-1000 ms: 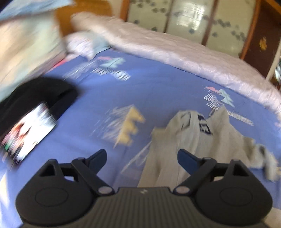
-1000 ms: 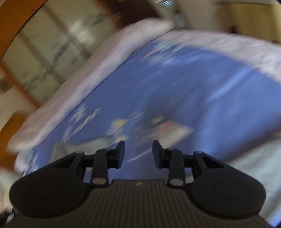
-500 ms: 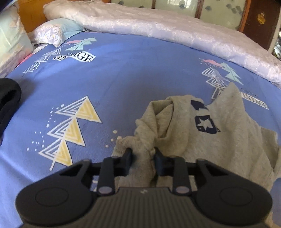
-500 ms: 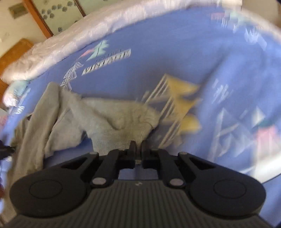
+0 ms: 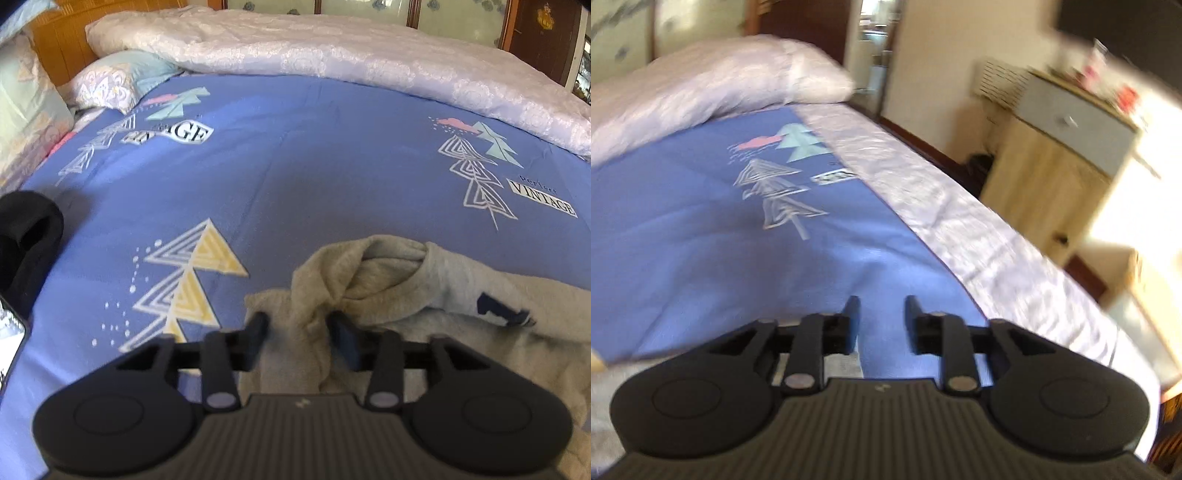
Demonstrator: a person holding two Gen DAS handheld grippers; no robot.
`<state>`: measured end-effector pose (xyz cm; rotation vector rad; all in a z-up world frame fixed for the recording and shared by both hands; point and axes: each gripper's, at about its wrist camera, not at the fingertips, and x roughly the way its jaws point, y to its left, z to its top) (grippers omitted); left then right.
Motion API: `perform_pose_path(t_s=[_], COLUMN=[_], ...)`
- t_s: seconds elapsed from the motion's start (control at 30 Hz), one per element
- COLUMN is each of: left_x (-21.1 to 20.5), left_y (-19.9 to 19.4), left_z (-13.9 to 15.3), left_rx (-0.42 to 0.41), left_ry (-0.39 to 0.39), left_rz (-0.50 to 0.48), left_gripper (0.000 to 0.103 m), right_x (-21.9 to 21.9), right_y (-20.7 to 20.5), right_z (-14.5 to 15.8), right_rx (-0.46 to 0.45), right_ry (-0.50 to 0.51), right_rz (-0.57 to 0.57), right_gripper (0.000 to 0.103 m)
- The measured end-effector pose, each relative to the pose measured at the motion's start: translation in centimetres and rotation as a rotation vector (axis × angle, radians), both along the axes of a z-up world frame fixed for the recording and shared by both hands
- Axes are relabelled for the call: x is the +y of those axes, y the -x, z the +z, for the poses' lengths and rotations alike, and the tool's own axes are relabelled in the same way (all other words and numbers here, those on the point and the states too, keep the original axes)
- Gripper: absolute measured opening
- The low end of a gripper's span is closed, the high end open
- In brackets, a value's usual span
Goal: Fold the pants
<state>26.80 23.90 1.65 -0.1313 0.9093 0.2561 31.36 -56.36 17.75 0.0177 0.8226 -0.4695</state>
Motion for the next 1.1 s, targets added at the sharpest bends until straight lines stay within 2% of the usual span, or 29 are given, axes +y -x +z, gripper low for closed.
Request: perform_pose_path(t_s=[0.07,0.2,0.23,0.3,0.37,0.47,0.57,0.6,0.63,0.67,0.7,0.77,0.83,0.87,0.93,0.97,1.0,1.1], left_x=[-0.2,-1.0,-1.2,-1.8,-2.3,-3.0,-2.9,-2.7,-2.4,-2.0,-1.5,-0.8,-0.8,-1.1,-1.2,-1.1,-0.8,0.6], left_y=[-0.5,-1.7,-1.9,-2.5,-2.9,-3.2,-3.2,-3.2,-3.2,-3.3,-3.4,-3.7,-3.7,-3.7,-3.3,-3.1,-2.8,-1.9], left_z=[0.1,0.0,0.0,-0.2,-0.2,-0.2,-0.2,-0.2,-0.1,-0.2,-0.2,-0.5,-0.7,-0.7,-0.5,-0.2,0.1,1.3], left_rx=[-0.013,-0.019,-0.02,-0.016,-0.013,-0.029,-0.046,-0.052,-0.058,-0.062,-0.062,-0.058,-0.055,-0.055,-0.057,-0.062,-0.076,-0.128], left_ry=[-0.024,-0.076,-0.092,-0.111,-0.107,-0.135,-0.136,-0.128,-0.122,-0.113,-0.094,-0.05,-0.052,-0.072,-0.085,-0.082,-0.072,-0.034], left_rz=[-0.013,-0.03,-0.04,-0.064,-0.082,-0.094,-0.076,-0.062,-0.045,-0.021,-0.003,0.024,0.026,0.022,0.015,0.018,0.023,0.046], left_gripper=[0.054,0.055,0.053,0.033,0.022,0.016,0.015,0.014,0.014,0.014,0.014,0.015,0.017,0.023,0.035,0.051,0.059,0.06], right_x=[0.5,3.6,3.5,2.9,2.3,1.4,1.4,1.7,2.0,2.3,2.5,1.7,1.6,2.1,3.0,3.0,2.7,1.2], right_y=[0.8,1.1,1.2,0.6,0.2,-0.7,-1.7,-1.8,-2.3,-2.9,-3.4,-3.5,-3.0,-3.1,-3.9,-4.2,-4.1,-3.1], right_z=[-0.1,-1.1,-1.1,-1.8,-2.3,-4.2,-5.1,-4.8,-4.5,-4.2,-3.9,-3.6,-2.7,-2.6,-3.0,-3.5,-3.7,-4.0], right_rx=[-0.045,-0.031,-0.027,-0.017,0.005,0.018,-0.003,-0.015,-0.023,-0.027,-0.034,-0.118,-0.221,-0.222,-0.135,-0.106,-0.102,-0.133], right_ry=[-0.109,-0.313,-0.349,-0.422,-0.51,-0.667,-0.762,-0.759,-0.719,-0.654,-0.591,-0.637,-0.66,-0.633,-0.585,-0.59,-0.604,-0.67], right_rz=[0.03,0.131,0.135,0.101,0.031,-0.052,-0.099,-0.107,-0.11,-0.102,-0.112,-0.136,-0.115,-0.093,-0.057,-0.052,-0.062,-0.114], right_gripper=[0.031,0.032,0.032,0.032,0.032,0.034,0.034,0.031,0.013,0.005,0.005,0.004,0.005,0.005,0.011,0.011,0.014,0.031])
